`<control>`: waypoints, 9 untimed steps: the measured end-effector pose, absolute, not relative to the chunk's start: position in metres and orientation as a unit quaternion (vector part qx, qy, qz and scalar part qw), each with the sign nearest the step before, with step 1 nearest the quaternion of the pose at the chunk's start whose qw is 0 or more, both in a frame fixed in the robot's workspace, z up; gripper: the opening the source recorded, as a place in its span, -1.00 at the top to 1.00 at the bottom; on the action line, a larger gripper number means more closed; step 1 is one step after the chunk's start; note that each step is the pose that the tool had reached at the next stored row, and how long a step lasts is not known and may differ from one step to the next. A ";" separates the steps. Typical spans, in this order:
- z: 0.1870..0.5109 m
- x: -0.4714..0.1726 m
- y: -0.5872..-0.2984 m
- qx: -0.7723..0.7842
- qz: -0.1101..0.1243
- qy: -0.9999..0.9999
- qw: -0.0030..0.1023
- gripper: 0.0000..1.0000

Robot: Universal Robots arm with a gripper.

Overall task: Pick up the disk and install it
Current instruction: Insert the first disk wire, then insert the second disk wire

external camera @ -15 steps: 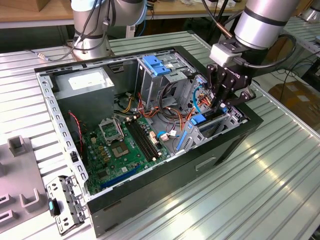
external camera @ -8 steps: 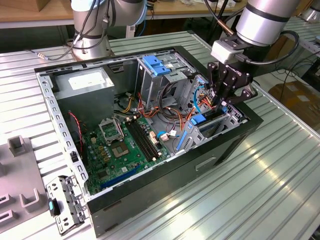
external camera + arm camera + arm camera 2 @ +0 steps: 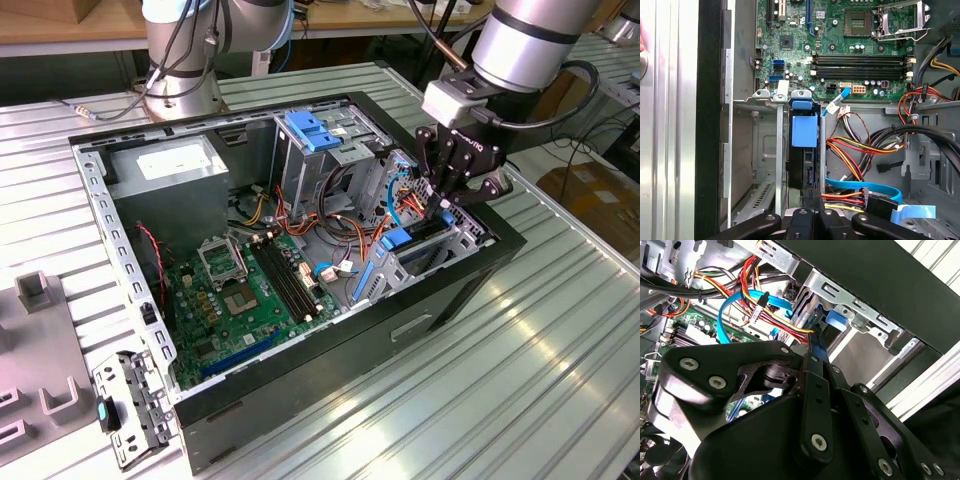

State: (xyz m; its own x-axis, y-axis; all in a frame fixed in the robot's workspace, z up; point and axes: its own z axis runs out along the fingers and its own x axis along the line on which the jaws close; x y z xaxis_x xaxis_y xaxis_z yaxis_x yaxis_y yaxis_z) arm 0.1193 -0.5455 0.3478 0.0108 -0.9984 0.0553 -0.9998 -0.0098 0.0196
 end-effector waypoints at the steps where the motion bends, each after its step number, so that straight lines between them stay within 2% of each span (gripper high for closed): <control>1: 0.348 0.119 -0.546 0.710 0.013 -0.703 0.026 0.79; 9: 0.349 0.119 -0.546 0.710 0.013 -0.703 0.026 0.79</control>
State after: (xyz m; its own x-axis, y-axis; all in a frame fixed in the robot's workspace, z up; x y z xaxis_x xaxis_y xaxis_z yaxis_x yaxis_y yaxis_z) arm 0.1192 -0.5455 0.3490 0.0108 -0.9984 0.0554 -0.9998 -0.0098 0.0196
